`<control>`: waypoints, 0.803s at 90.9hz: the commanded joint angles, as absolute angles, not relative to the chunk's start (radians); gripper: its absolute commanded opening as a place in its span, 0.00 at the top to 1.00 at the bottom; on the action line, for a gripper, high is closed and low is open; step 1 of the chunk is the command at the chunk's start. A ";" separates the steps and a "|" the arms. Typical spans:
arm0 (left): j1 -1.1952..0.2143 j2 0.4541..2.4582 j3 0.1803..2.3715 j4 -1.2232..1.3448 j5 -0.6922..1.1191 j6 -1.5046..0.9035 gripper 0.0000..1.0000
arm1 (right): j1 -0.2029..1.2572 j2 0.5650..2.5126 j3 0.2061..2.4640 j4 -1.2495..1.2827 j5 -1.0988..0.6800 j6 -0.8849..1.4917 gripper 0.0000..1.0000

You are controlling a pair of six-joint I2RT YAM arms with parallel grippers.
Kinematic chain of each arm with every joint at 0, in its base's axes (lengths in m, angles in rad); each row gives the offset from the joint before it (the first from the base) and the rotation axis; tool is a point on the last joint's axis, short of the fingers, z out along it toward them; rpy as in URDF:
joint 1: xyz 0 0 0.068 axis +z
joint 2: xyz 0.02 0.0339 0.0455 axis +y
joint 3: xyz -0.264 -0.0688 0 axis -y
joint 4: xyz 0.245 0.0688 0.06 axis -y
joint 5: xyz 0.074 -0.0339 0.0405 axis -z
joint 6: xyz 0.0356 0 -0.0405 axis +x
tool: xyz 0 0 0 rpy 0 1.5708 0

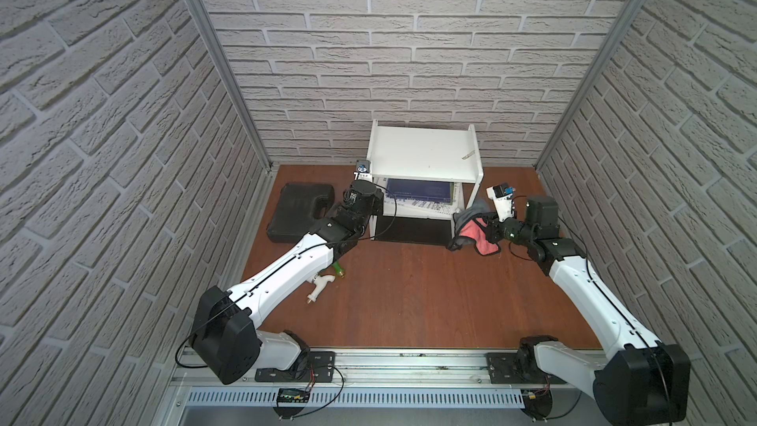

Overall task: Wipe the bookshelf clean with a cloth
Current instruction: Wipe the dust from the shelf, then adjust the cleaning item.

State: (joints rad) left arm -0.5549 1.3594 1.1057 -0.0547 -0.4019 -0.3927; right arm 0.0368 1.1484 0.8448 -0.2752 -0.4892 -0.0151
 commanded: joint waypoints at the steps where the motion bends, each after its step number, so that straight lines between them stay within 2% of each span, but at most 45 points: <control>1: -0.590 1.345 1.108 -0.131 -0.225 -0.486 1.00 | 0.055 1.160 0.866 -0.346 -0.457 -0.012 0.97; 4: -0.590 1.324 1.090 -0.132 -0.221 -0.469 0.91 | 0.058 1.145 0.869 -0.342 -0.486 0.004 0.97; 10: -0.588 1.260 1.040 -0.134 -0.230 -0.429 0.67 | 0.068 1.095 0.857 -0.281 -0.600 0.067 0.98; 15: -0.586 1.198 0.994 -0.149 -0.248 -0.400 0.55 | 0.094 1.055 0.835 -0.183 -0.730 0.118 0.97; 25: -0.584 1.024 0.871 -0.139 -0.203 -0.317 0.43 | 0.192 1.011 0.837 -0.102 -0.869 0.124 0.97; 40: -0.589 0.814 0.719 0.020 0.219 -0.226 0.21 | 0.354 1.060 0.901 -0.006 -0.895 0.144 0.97; 48: -0.606 0.818 0.718 0.104 0.350 -0.237 0.18 | 0.411 1.116 0.940 0.069 -0.897 0.192 0.97; 61: -0.661 0.923 0.782 0.123 0.380 -0.173 0.15 | 0.475 1.187 1.000 0.097 -0.878 0.209 0.97; 73: -0.695 1.037 0.851 0.109 0.423 -0.119 0.18 | 0.489 1.231 1.030 0.111 -0.840 0.267 0.97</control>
